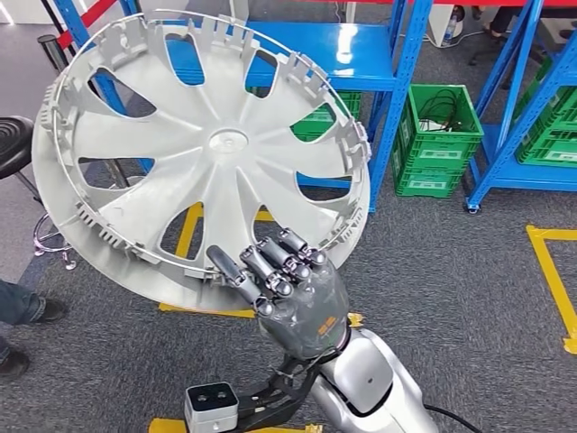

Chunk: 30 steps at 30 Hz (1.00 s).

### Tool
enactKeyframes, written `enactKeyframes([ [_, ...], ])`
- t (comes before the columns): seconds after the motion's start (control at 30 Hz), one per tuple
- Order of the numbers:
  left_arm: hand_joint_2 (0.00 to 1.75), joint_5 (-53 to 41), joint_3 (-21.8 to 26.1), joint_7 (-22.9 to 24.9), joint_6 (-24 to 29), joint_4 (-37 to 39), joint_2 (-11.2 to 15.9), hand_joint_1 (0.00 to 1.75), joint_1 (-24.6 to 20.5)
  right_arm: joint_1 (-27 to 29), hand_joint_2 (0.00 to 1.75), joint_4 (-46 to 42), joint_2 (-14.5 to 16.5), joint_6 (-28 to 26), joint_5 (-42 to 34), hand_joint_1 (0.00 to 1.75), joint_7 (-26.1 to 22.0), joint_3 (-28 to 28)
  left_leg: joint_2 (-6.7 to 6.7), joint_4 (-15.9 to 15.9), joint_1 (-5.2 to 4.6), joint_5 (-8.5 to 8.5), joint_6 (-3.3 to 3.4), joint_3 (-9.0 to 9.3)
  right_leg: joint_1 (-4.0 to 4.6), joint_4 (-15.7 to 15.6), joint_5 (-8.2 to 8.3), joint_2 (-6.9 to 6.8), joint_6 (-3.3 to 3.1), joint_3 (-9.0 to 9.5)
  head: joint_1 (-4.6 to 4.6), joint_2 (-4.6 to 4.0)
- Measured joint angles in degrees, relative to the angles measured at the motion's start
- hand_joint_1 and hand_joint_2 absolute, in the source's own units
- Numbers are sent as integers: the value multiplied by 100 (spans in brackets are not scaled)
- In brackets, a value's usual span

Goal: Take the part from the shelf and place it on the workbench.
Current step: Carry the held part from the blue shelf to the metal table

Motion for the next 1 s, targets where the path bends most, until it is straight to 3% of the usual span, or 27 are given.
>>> enactKeyframes([
  [0.03,175,-1,-1,-1,1,0,1,0,-4,3,175,0,0,0,0,175,0,-2,0,150,-1,12,3,37,11,27,43,0,1,-60,0,0],
  [0.07,175,-2,-3,0,1,0,1,0,-2,5,175,0,0,0,0,175,0,-3,0,61,-3,116,18,179,21,62,74,3,2,-132,-1,1],
  [0.13,175,-8,-12,3,3,0,5,0,17,7,175,-1,1,0,1,175,0,-6,-2,-666,-23,329,95,691,36,139,103,9,12,-242,2,1],
  [0.2,175,-14,-22,5,4,1,14,0,41,5,175,-1,3,0,2,175,0,-10,-1,-1310,-62,370,177,1062,43,196,132,6,51,-321,3,1],
  [0.3,175,-19,-29,6,4,2,21,0,62,2,175,-1,9,0,2,175,1,-15,7,-1519,-80,383,250,1085,32,219,191,-8,155,-407,1,1],
  [0.37,175,-19,-32,6,5,1,10,0,60,-4,175,-1,14,-1,1,175,7,-16,22,-1599,-47,465,315,1052,29,384,56,17,218,-530,17,0],
  [0.47,175,-15,-34,9,5,1,-4,0,54,-10,175,-1,15,-1,1,175,19,-9,37,-1625,-27,567,352,940,-22,1383,-501,56,312,-984,65,1],
  [0.5,175,-11,-34,13,3,1,-6,0,54,-7,175,0,15,-1,1,175,22,-5,38,-1619,-24,591,344,899,-45,1708,-620,56,342,-1113,72,1],
  [0.53,175,-7,-34,18,1,1,-7,0,53,-4,175,1,15,-1,1,175,30,-3,39,-1611,-20,613,332,866,-66,1853,-638,55,367,-1150,71,1],
  [0.57,175,-4,-34,24,-1,0,-8,0,52,-3,175,1,15,0,0,175,39,-2,38,-1597,-11,629,318,841,-85,1759,-544,54,388,-1069,73,1],
  [0.63,175,-2,-34,33,-6,0,-9,0,48,-5,175,2,15,0,1,175,54,-2,34,-1551,12,638,275,807,-125,1014,-203,50,428,-636,74,1],
  [0.7,175,-2,-34,37,-17,0,-2,0,40,-14,175,1,15,0,2,175,62,1,28,-1475,-2,641,205,744,-141,368,-37,60,431,-288,91,1],
  [0.77,175,0,-34,37,-37,0,14,0,37,-14,175,1,15,0,3,175,80,2,24,-1420,-33,658,219,673,-139,232,-30,74,386,-241,76,1],
  [0.87,175,3,-37,37,-50,0,32,0,37,-12,175,2,15,0,4,175,138,-4,20,-1427,-36,724,382,637,-126,243,10,73,321,-284,42,1],
  [0.9,175,4,-38,37,-50,0,34,0,36,-14,175,2,15,0,5,175,154,-9,18,-1440,-36,746,409,634,-119,243,19,72,305,-292,40,1],
  [1.0,175,7,-40,38,-55,0,37,0,35,-18,175,2,15,0,8,175,186,-15,19,-1481,-28,792,402,632,-99,245,39,72,272,-314,40,1],
])
